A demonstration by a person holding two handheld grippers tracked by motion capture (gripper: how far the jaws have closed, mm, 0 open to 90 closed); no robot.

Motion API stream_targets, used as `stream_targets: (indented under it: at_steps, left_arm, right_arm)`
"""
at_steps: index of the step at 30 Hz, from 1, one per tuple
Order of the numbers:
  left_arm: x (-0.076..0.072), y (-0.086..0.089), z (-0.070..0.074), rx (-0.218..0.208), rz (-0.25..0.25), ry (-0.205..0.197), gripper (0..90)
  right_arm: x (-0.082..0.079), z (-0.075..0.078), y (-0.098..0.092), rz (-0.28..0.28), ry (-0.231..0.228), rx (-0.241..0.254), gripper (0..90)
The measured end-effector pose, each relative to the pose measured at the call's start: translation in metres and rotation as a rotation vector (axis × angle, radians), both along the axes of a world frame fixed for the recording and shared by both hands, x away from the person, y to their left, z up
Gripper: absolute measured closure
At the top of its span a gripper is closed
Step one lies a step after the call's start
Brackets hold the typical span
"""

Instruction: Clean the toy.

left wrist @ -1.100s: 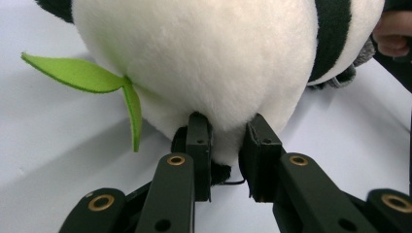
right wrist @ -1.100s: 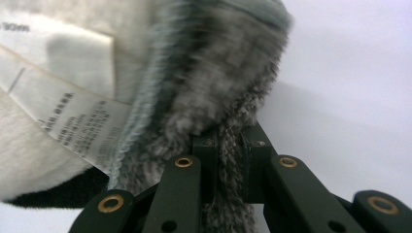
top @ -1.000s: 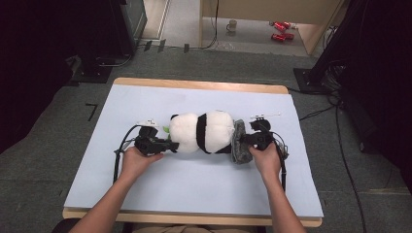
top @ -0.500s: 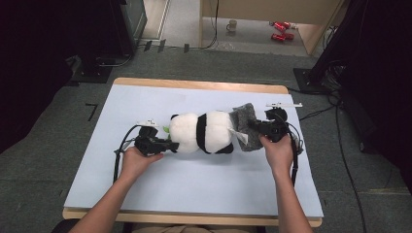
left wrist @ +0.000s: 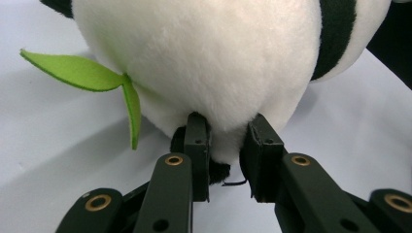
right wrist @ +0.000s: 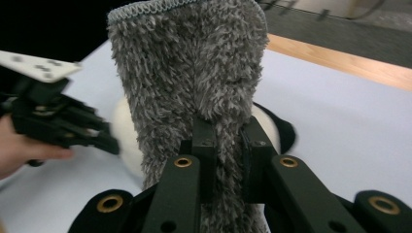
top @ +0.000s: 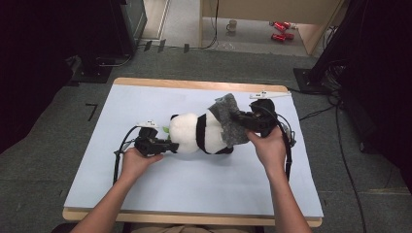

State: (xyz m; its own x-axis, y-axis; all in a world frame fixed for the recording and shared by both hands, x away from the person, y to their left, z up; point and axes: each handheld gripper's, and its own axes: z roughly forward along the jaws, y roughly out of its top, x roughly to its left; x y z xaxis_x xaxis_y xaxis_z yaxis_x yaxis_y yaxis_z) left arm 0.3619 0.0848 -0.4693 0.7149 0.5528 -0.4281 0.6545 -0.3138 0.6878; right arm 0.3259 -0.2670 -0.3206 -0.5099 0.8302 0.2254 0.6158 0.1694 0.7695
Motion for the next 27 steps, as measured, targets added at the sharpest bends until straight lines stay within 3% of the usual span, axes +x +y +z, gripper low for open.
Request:
stream_targets:
  at_steps: [5, 8, 13, 17, 27]
  left_arm:
    - [-0.001, 0.0, 0.0, -0.001, 0.004, -0.002, 74.2]
    - [-0.001, 0.0, -0.001, 0.0, 0.003, -0.001, 74.2]
    - [-0.001, 0.0, -0.001, -0.002, 0.005, 0.0, 74.2]
    - [-0.001, 0.0, -0.001, -0.013, 0.009, -0.002, 74.2]
    - [-0.002, -0.001, 0.002, -0.026, 0.014, -0.014, 74.3]
  right_arm:
    - [-0.006, 0.008, 0.02, 0.084, -0.003, 0.031, 80.7]
    - [-0.004, 0.005, 0.026, 0.101, 0.006, 0.021, 80.6]
    - [0.01, -0.022, 0.023, 0.041, 0.044, -0.029, 80.5]
    - [0.019, -0.041, 0.017, -0.032, 0.035, -0.114, 78.9]
    - [0.03, -0.071, -0.009, -0.125, 0.075, -0.106, 79.4]
